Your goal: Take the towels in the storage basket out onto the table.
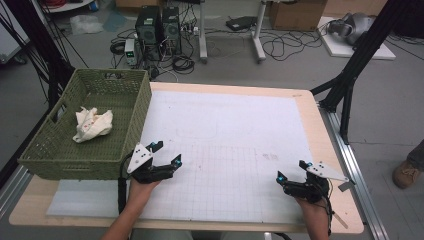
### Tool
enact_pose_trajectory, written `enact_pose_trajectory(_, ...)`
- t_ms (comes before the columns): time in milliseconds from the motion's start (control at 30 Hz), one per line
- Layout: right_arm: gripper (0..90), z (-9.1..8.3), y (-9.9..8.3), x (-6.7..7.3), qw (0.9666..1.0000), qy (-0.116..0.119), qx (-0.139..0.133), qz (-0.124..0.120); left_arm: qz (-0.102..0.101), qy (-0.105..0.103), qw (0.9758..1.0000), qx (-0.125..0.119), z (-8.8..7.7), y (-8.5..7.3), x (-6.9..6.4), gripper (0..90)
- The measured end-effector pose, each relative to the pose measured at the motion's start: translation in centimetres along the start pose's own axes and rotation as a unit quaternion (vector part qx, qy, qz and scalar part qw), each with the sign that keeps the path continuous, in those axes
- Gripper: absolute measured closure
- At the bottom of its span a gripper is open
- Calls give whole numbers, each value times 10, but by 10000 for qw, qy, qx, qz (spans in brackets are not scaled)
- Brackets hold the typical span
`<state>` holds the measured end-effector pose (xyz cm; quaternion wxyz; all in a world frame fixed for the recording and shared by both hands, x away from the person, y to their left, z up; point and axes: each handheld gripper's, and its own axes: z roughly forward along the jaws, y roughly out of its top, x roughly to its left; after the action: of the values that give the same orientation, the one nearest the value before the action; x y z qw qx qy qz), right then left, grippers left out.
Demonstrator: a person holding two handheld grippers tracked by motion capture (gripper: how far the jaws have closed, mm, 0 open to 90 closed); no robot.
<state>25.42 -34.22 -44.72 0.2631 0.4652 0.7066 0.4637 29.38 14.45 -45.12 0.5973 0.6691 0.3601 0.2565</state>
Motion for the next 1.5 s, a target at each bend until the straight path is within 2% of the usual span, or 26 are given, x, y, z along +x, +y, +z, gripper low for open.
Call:
enact_pose_trajectory(233,50,0,0,0,10000,4,-1,49,-10,33,10000,9,0,0,0,166)
enact_pose_trajectory(467,51,-2,0,0,10000,-33,3,-65,66,70,9999,72,1,1,-1,162)
enact_pose_trajectory(500,51,-2,1,0,10000,-40,25,-48,30,137,9999,66,1,1,-1,164)
enact_pose_trajectory(600,51,-6,5,0,9999,-26,36,-112,-44,163,9998,121,1,2,-1,169)
enact_pose_trajectory(633,51,-7,7,0,9999,-38,24,-143,-91,156,9996,226,-1,3,0,170)
enact_pose_trajectory(800,51,-14,12,2,9998,-113,-50,-174,-258,-12,9993,255,-7,8,-4,166)
enact_pose_trajectory(833,51,-15,13,1,9998,-127,-64,-151,-229,-52,9994,254,-8,9,-6,166)
enact_pose_trajectory(867,51,-14,14,0,9998,-148,-51,-102,-17,-98,9995,303,-10,12,-12,166)
enact_pose_trajectory(900,51,-13,14,-1,9999,-146,-14,-65,60,-131,9994,309,-10,13,-14,166)
enact_pose_trajectory(1000,56,-8,15,-1,9999,-105,35,-41,142,-185,9992,337,-11,16,-17,166)
enact_pose_trajectory(1100,56,-7,17,2,9998,-77,54,-158,51,-245,9992,306,-15,17,-19,167)
enact_pose_trajectory(1167,56,-7,19,4,9998,-51,18,-181,59,-271,9992,302,-17,19,-18,167)
enact_pose_trajectory(1333,56,-7,20,5,9998,111,16,-144,167,-268,9992,252,-21,25,-18,175)
enact_pose_trajectory(1433,56,-6,21,5,9998,154,53,-123,116,-294,9993,221,-24,28,-16,179)
enact_pose_trajectory(1500,56,-6,21,7,9997,181,64,-156,89,-369,9990,244,-26,31,-15,235)
